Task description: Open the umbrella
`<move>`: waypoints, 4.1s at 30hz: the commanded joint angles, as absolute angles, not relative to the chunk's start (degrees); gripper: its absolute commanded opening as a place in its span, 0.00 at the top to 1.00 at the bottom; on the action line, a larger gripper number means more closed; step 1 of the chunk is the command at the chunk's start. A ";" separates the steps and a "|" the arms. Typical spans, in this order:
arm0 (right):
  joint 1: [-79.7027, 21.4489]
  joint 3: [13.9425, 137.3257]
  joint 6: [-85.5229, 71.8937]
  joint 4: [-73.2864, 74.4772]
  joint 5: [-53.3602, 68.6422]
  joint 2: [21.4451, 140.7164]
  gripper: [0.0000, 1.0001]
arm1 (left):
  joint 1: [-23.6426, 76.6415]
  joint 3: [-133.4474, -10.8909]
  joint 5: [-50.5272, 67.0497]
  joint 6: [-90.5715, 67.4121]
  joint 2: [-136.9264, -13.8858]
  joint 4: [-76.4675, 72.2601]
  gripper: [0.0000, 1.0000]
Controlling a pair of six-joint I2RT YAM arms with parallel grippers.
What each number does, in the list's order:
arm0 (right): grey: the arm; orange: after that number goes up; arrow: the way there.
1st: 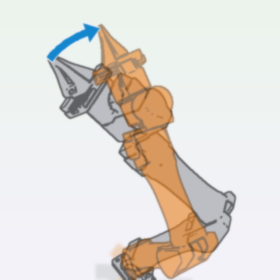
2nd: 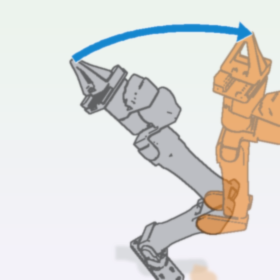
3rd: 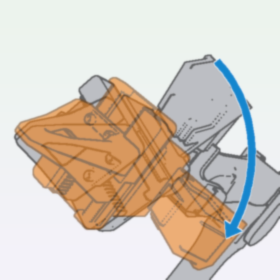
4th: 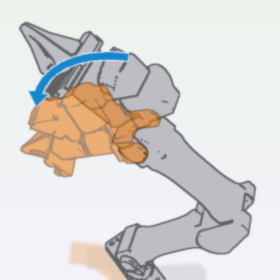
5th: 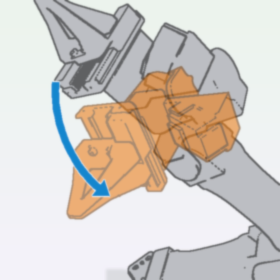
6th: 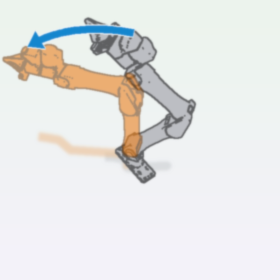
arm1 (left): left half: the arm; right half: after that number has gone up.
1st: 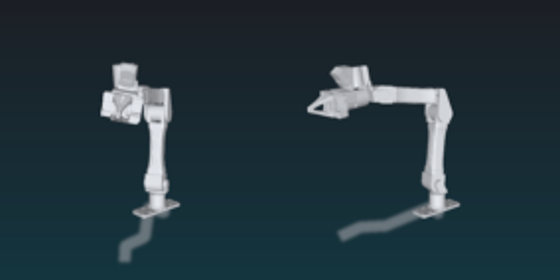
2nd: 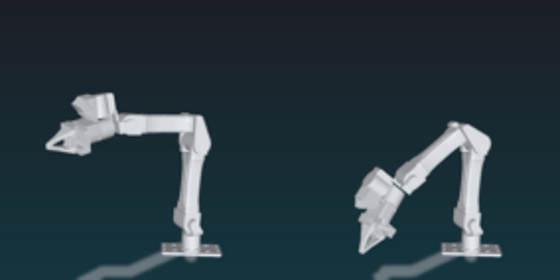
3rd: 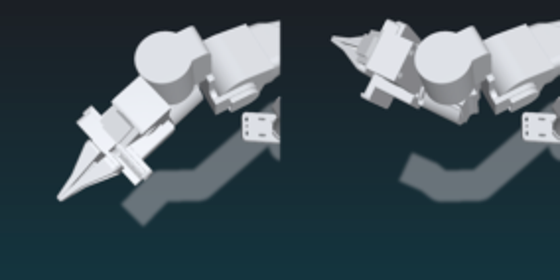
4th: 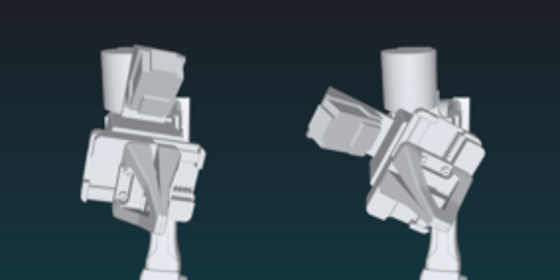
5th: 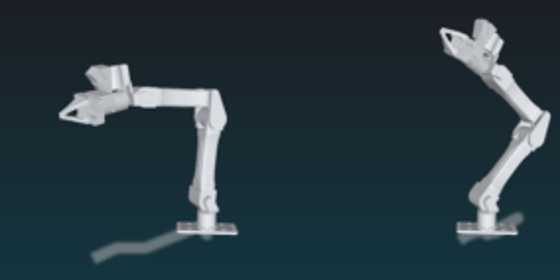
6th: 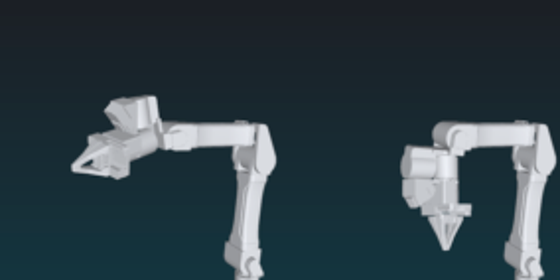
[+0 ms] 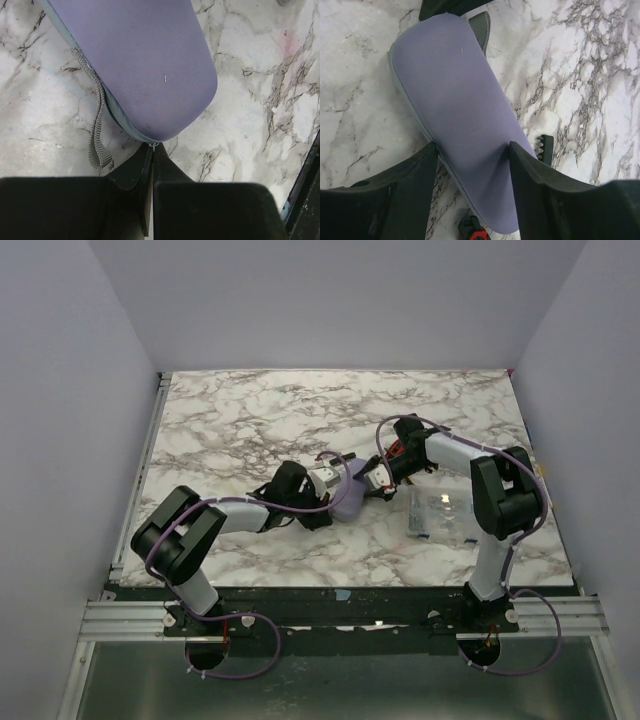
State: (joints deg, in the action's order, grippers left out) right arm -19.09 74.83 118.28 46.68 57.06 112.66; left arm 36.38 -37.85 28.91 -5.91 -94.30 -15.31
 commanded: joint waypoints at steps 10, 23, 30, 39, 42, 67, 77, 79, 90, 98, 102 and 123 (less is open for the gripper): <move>-24.64 63.37 80.81 17.63 40.39 107.98 0.52 | 40.57 -35.79 26.89 -14.75 -89.20 -14.02 1.00; -26.47 58.02 81.39 34.84 46.12 98.50 0.49 | 31.61 -44.07 26.70 -14.88 -97.34 -10.36 1.00; -28.91 64.00 78.42 51.27 54.48 98.05 0.36 | 31.10 -48.42 27.10 -12.02 -100.38 -8.61 1.00; -20.50 90.73 41.34 53.26 62.76 113.50 0.31 | 30.50 -48.61 27.40 -5.91 -101.97 -7.84 1.00; -17.73 96.12 34.66 50.42 61.87 118.00 0.30 | 30.37 -48.41 27.44 -5.11 -102.27 -7.73 1.00; -20.04 87.30 26.89 44.10 54.33 124.03 0.60 | 30.54 -48.91 28.01 -5.71 -101.54 -8.02 1.00; -19.96 76.58 7.07 24.55 43.87 118.22 1.00 | 33.20 -48.24 27.67 -5.41 -99.55 -5.80 1.00; -19.94 74.69 4.88 21.30 42.09 116.67 1.00 | 33.73 -47.22 27.78 -6.14 -98.59 -5.87 1.00; -19.15 72.07 -1.81 16.45 38.08 114.73 1.00 | 35.05 -41.11 26.77 -10.14 -93.44 -7.68 1.00; -19.16 67.00 -14.39 8.40 37.72 111.44 1.00 | 35.88 -48.55 25.43 -10.62 -99.96 -7.82 1.00; -19.16 65.07 -11.77 12.68 44.43 109.78 0.98 | 33.45 -52.31 25.61 -9.26 -102.14 -8.24 1.00; -19.16 65.93 -18.67 9.37 47.46 115.19 1.00 | 34.93 -52.78 29.89 -3.48 -102.31 -5.43 1.00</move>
State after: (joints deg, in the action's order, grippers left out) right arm -18.72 67.18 -15.55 13.98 51.57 113.73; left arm 32.71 -53.67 26.57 -4.49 -103.33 -4.21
